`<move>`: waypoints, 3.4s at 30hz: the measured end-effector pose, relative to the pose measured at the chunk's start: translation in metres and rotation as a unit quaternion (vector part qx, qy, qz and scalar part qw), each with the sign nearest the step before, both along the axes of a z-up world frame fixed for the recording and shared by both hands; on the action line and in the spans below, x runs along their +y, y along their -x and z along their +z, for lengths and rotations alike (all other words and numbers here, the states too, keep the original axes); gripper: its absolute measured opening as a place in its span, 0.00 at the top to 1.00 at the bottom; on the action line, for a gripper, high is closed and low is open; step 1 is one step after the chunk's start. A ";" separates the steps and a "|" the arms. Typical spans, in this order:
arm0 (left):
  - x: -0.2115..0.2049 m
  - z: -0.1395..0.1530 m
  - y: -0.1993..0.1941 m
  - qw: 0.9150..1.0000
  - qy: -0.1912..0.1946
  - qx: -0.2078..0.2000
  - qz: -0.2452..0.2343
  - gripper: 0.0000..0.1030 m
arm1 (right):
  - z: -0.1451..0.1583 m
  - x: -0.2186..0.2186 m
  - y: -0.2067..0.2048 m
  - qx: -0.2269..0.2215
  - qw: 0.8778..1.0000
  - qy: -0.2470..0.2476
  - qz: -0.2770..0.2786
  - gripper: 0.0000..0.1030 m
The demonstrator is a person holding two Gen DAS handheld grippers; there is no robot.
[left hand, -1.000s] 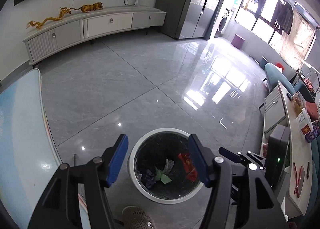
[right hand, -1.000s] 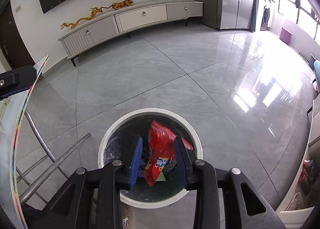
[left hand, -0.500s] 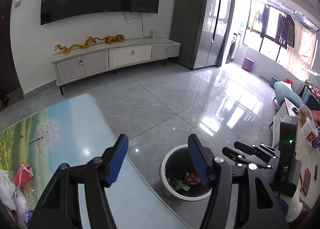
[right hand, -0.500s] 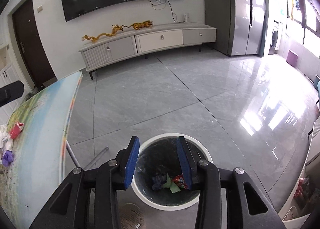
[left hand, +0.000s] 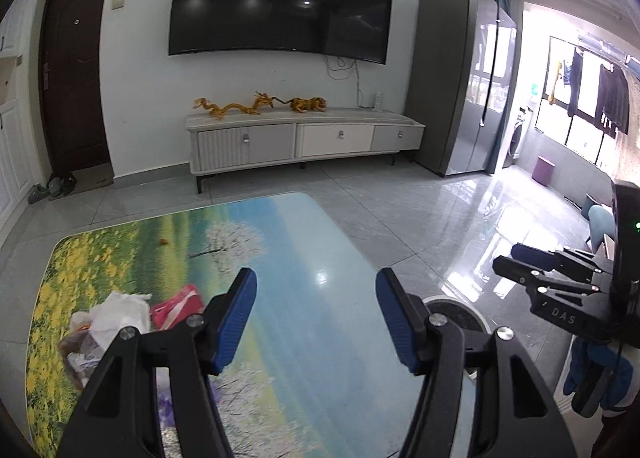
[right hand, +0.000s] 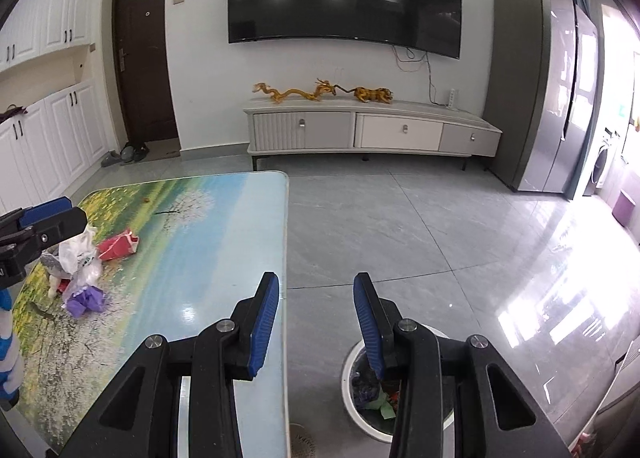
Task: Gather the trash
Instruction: 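Move both tools back to the trash pile on the table, then grasp the clear plastic bag with the left tool while the right tool grasps the white tissue, then carry both items over the bin and open both tools to drop them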
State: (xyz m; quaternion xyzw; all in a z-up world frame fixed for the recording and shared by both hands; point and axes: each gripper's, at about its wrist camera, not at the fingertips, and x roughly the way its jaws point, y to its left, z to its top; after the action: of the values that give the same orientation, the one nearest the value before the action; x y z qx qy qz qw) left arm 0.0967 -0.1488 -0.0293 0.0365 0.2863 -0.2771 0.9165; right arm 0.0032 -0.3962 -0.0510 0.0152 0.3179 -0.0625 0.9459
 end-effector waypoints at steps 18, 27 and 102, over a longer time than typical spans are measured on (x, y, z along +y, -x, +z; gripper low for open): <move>0.232 -0.055 -0.047 0.988 0.025 0.045 0.149 0.43 | -0.005 0.160 -0.062 0.045 0.987 0.000 0.154 0.64; 0.251 -0.096 -0.086 0.987 0.027 0.099 0.122 0.43 | -0.034 0.243 -0.129 0.101 0.962 -0.057 0.246 0.64; -0.293 -0.120 -0.017 0.958 -0.132 0.145 -0.208 0.84 | -0.162 -0.200 0.015 0.124 0.966 -0.163 -0.156 0.94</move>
State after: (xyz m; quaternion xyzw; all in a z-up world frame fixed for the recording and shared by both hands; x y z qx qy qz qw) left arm 0.1141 -0.4420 -0.1492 0.1756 0.4367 -0.4239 0.7738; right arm -0.0121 -0.5963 -0.2128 0.2108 0.4318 -0.1578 0.8626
